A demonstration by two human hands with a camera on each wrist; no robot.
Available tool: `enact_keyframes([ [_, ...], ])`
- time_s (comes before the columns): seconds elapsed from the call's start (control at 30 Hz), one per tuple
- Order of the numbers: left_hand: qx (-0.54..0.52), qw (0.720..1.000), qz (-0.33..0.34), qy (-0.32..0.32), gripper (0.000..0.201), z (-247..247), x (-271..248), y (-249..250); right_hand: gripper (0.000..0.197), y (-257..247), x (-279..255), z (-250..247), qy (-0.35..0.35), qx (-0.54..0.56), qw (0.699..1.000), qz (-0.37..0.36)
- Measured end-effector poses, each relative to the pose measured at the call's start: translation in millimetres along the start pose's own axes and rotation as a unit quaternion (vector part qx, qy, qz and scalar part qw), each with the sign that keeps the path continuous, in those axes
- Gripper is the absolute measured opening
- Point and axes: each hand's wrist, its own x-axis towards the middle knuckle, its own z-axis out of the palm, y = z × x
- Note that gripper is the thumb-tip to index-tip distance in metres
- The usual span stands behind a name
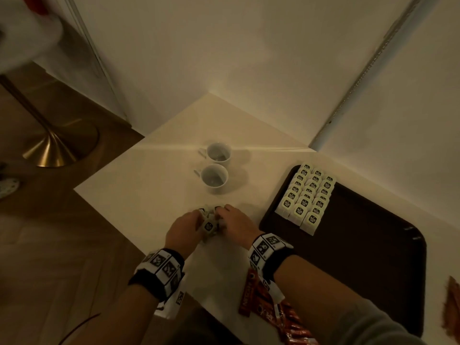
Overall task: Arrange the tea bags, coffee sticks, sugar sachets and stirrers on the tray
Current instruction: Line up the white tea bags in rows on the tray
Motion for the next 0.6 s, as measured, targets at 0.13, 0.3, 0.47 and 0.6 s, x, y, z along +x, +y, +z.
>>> enact_keyframes([
  [0.13,0.013,1.000,0.010,-0.006,0.015,-8,3,0,0.020,3,-4,-1,0.025,0.037,0.999,-0.008],
  [0.3,-0.120,0.992,0.045,-0.018,0.012,-37,5,15,0.014,10,-9,-33,0.033,0.157,0.987,-0.008],
  [0.47,-0.401,0.914,-0.010,-0.065,0.014,-77,11,56,0.013,5,-25,-116,0.020,0.233,0.972,0.037],
  [0.6,-0.593,0.794,-0.059,-0.118,0.015,-99,17,96,0.009,-9,-49,-186,-0.009,0.274,0.962,0.021],
])
